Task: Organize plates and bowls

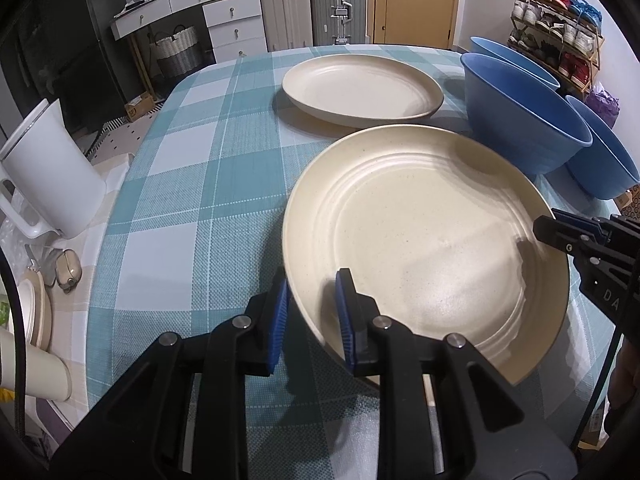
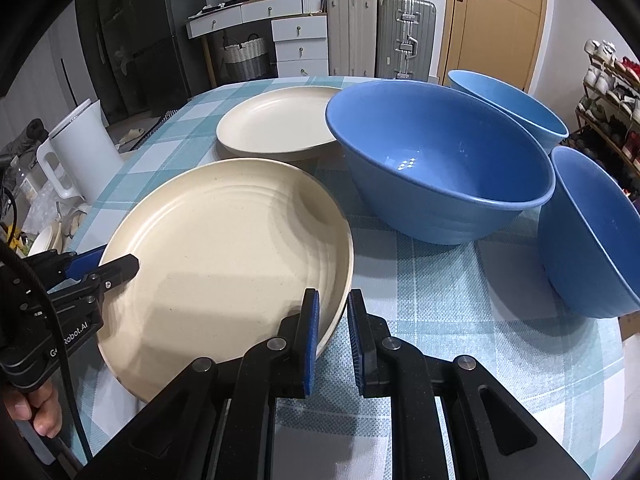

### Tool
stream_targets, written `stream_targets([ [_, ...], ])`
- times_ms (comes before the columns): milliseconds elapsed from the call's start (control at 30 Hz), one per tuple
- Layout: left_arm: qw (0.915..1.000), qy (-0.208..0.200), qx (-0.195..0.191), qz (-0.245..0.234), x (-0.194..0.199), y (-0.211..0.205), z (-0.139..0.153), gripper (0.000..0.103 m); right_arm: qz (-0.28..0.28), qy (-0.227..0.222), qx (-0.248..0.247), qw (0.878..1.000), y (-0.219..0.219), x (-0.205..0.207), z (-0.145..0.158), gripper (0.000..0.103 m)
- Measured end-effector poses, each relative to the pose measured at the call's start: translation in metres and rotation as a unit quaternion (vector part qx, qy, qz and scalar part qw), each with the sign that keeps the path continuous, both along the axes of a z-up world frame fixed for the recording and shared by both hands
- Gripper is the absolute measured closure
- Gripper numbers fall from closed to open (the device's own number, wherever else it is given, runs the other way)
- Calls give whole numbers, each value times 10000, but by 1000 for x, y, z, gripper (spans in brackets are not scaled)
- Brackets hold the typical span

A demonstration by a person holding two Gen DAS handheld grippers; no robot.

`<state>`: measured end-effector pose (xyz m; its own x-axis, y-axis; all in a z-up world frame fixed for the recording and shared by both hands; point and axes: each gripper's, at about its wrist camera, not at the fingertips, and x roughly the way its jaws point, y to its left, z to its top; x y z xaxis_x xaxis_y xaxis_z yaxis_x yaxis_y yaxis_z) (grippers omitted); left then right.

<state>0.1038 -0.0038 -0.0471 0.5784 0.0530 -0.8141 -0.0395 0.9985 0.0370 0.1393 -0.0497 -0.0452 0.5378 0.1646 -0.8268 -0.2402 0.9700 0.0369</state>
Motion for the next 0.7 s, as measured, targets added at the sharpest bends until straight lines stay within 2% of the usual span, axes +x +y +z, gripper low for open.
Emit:
stream_targets([
  [167, 9999, 30, -106, 10, 0, 3, 0, 84, 8, 1, 3, 10000, -1, 0, -1, 88],
  [300, 9992, 93, -399, 46, 1, 10, 0, 80, 20, 22, 58, 10000, -3, 0, -1, 87],
  [367, 9982, 129, -568, 109, 1, 15, 1, 72, 33, 12, 76, 10000, -4, -1, 1, 87],
  [433, 9975, 39, -681, 168, -1, 19, 6, 58, 43, -33, 78, 10000, -4, -2, 3, 87],
  [533, 9959, -96, -876, 195, -5, 25, 16, 43, 30, -103, 73, 9999, -6, -3, 9, 85],
  [633, 9932, -218, -1116, 248, -10, 32, 27, 26, 82, -200, 174, 9996, -9, -6, 19, 75],
  [667, 9925, -293, -1158, 254, -12, 33, 31, 23, 122, -265, 233, 9993, -10, -8, 25, 65],
  [700, 9920, -360, -1182, 245, -15, 34, 36, 23, 159, -313, 294, 9990, -12, -10, 28, 50],
])
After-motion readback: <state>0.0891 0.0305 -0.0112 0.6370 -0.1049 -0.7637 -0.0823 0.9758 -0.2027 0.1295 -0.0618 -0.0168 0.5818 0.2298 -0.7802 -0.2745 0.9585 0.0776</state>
